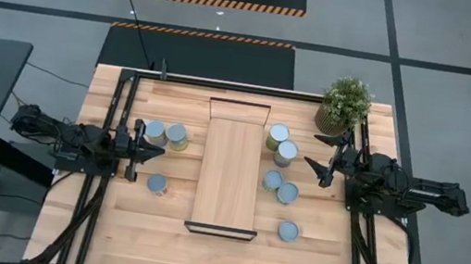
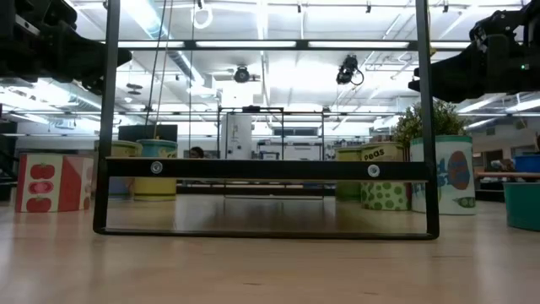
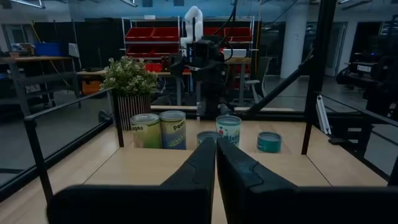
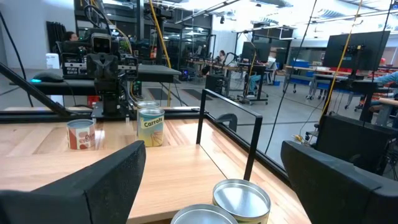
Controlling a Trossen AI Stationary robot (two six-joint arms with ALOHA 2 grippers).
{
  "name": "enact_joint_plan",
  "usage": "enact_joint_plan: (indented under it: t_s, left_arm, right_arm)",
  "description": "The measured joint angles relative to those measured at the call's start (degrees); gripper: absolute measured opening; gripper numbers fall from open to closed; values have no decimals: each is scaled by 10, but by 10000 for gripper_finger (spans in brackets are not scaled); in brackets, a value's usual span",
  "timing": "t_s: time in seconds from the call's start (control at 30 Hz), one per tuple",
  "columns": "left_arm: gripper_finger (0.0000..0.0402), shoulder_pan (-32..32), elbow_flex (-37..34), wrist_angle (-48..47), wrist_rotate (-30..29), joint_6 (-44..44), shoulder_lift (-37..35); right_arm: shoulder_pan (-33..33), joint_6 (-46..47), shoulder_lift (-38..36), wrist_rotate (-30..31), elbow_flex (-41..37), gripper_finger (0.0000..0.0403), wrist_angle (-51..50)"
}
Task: Pick and place cans onto a shelf
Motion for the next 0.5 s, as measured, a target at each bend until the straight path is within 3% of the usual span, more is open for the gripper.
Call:
enact_joint_plan:
  t_s: [0.2, 0.4, 0.5]
  left_arm:
    - [23, 0, 0, 20, 0, -36, 0]
    - [23, 11, 0, 164, -18, 3, 0]
    - [23, 19, 0, 184, -44, 5, 0]
  right_arm:
    - [0, 0, 0, 0, 0, 382, 0]
    - [0, 0, 0, 0, 0, 382, 2]
    - [-2, 26, 0, 13, 0, 382, 50]
